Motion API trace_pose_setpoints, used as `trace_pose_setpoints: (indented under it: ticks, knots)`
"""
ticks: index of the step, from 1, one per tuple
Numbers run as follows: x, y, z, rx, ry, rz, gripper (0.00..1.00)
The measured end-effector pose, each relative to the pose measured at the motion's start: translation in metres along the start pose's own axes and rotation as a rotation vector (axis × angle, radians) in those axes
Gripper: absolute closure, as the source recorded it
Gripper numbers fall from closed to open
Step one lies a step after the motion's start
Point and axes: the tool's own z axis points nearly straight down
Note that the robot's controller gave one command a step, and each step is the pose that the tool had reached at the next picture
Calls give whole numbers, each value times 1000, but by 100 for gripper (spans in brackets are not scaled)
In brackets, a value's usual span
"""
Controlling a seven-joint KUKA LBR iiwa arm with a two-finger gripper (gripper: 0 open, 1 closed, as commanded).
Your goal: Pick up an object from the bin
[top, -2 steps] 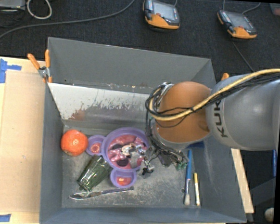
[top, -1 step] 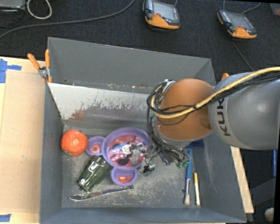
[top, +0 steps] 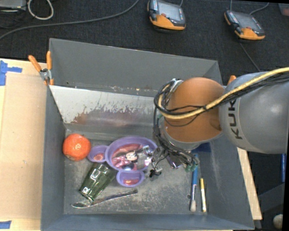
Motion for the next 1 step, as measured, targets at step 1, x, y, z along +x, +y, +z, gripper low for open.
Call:
trace_pose_setpoints:
  ticks: [1]
  knots:
    - [-1,0,-28,1,-3,0,100]
